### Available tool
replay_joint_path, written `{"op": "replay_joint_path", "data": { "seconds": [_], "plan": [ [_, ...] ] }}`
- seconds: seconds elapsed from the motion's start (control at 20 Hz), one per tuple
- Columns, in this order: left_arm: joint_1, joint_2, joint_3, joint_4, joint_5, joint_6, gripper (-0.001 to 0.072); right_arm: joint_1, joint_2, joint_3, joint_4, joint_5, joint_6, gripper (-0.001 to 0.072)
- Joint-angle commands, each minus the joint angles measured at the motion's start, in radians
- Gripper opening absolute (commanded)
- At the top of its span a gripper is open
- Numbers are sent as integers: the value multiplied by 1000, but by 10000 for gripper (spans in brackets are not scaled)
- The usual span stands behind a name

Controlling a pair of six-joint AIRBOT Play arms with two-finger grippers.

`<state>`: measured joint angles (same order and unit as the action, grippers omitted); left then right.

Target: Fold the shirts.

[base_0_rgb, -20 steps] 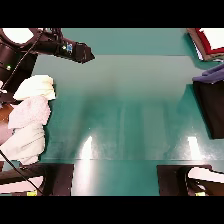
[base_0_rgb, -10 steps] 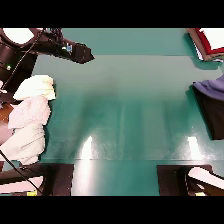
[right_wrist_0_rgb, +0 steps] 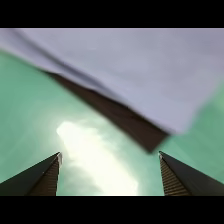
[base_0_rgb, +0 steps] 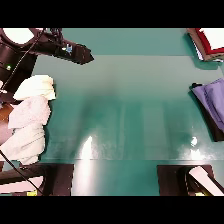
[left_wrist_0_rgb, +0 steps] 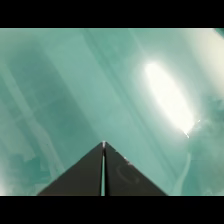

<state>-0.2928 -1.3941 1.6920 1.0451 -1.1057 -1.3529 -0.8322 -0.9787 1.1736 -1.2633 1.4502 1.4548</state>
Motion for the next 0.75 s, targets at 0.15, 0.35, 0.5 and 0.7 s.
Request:
{"op": "replay_joint_path", "data": {
  "seconds": [0.15, 0.35, 0.5, 0.7],
  "plan": [
    [0, 1, 0, -8, -1, -2, 22, 327, 37, -33, 119, -45, 3, 309],
    [0, 1, 0, -8, 49, -2, 22, 558, 37, -33, 110, -130, 2, 15],
    [0, 1, 0, -8, 80, -2, 22, 635, 37, -33, 109, -157, 2, 15],
    [0, 1, 0, -8, 107, -2, 22, 647, 37, -33, 110, -147, 3, 15]
  ]
}}
